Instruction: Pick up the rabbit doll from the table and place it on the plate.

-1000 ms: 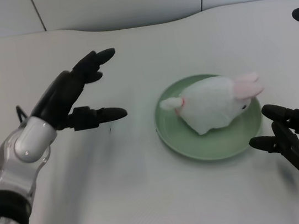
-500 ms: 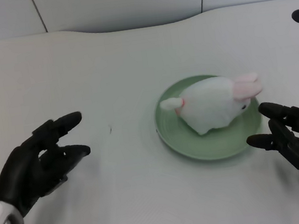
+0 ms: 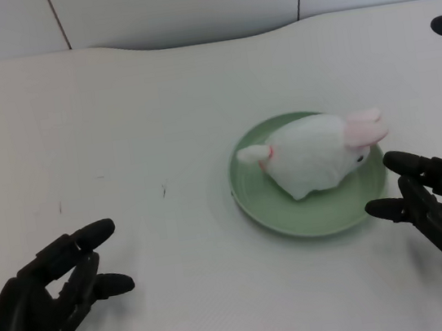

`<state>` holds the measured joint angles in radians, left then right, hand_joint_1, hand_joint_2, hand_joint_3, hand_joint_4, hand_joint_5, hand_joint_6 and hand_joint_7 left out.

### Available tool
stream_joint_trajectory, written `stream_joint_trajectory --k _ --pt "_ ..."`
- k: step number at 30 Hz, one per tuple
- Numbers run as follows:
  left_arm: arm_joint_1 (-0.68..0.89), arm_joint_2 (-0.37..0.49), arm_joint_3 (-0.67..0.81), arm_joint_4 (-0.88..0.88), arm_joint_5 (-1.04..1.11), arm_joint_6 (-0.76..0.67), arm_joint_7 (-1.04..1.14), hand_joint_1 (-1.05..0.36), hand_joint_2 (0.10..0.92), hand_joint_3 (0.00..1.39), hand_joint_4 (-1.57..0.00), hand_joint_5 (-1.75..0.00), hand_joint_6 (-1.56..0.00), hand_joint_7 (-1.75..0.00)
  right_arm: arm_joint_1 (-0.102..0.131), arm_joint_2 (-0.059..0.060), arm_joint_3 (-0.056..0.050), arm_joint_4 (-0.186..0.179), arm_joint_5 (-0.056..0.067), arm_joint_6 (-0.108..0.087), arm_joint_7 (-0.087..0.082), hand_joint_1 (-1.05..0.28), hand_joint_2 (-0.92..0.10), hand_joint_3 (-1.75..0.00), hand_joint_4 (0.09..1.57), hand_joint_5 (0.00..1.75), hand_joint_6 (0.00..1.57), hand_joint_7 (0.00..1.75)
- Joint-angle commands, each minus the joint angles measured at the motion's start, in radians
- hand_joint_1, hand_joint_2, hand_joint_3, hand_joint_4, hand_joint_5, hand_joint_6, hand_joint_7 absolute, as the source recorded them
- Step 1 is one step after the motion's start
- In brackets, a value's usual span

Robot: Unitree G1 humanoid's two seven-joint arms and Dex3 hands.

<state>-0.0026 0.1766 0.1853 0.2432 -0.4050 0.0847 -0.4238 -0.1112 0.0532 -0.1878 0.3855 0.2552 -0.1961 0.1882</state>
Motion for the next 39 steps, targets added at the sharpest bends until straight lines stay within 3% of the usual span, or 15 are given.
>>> stream_joint_trajectory --k 1,8,13,17,20,25,29,32,38,39 --pt "-0.002 -0.013 0.026 0.034 -0.016 0.022 0.01 -0.65 0.921 0.42 -0.59 -1.32 -0.71 -0.35 0.004 -0.023 -0.014 -0.003 0.009 0.004 0.001 -0.17 -0.92 -0.36 1.05 0.47 1.15 0.01" --pt "-0.009 -0.039 0.031 0.063 0.011 0.009 0.025 -0.6 0.921 0.42 -0.61 -1.39 -0.73 -0.5 -0.004 -0.031 -0.025 0.005 0.016 0.007 0.003 -0.16 -0.92 -0.37 1.07 0.48 1.14 0.0" --pt "-0.02 -0.043 0.031 0.077 0.021 -0.004 0.016 -0.6 0.921 0.45 -0.61 -1.4 -0.7 -0.53 -0.015 -0.038 -0.028 0.03 0.004 -0.014 0.009 -0.15 -0.92 -0.38 1.06 0.47 1.13 0.0" --pt "-0.034 -0.044 0.027 0.094 0.035 -0.009 0.024 -0.61 0.921 0.42 -0.62 -1.4 -0.71 -0.58 -0.025 -0.045 -0.028 0.04 -0.011 -0.006 -0.006 -0.16 -0.92 -0.38 1.06 0.47 1.14 0.01" --pt "-0.037 -0.049 0.028 0.1 0.038 -0.018 0.024 -0.6 0.921 0.44 -0.62 -1.39 -0.71 -0.59 -0.03 -0.049 -0.028 0.054 -0.008 -0.019 0.005 -0.17 -0.92 -0.38 1.05 0.46 1.13 0.0" --pt "-0.04 -0.051 0.03 0.104 0.051 -0.015 0.035 -0.59 0.921 0.47 -0.62 -1.38 -0.69 -0.59 -0.034 -0.044 -0.033 0.07 0.0 -0.031 0.012 -0.17 -0.92 -0.39 1.04 0.46 1.12 0.0" --pt "-0.051 -0.056 0.046 0.134 0.042 -0.047 0.03 -0.61 0.921 0.43 -0.63 -1.37 -0.69 -0.61 -0.037 -0.046 -0.036 0.104 -0.014 -0.072 0.011 -0.16 -0.92 -0.38 1.03 0.46 1.12 0.0" --pt "-0.063 -0.054 0.055 0.171 0.028 -0.067 0.002 -0.62 0.921 0.39 -0.63 -1.36 -0.69 -0.61 -0.037 -0.047 -0.036 0.114 -0.02 -0.092 0.008 -0.15 -0.92 -0.37 1.03 0.46 1.12 0.0" --pt "-0.069 -0.056 0.06 0.185 0.031 -0.078 -0.007 -0.62 0.921 0.39 -0.63 -1.36 -0.68 -0.62 -0.039 -0.047 -0.038 0.123 -0.022 -0.101 0.01 -0.14 -0.92 -0.37 1.03 0.47 1.12 0.0" --pt "-0.072 -0.054 0.059 0.192 0.036 -0.084 -0.007 -0.63 0.921 0.39 -0.63 -1.36 -0.68 -0.62 -0.031 -0.044 -0.037 0.101 -0.017 -0.084 0.004 -0.14 -0.92 -0.38 1.03 0.47 1.12 0.0"
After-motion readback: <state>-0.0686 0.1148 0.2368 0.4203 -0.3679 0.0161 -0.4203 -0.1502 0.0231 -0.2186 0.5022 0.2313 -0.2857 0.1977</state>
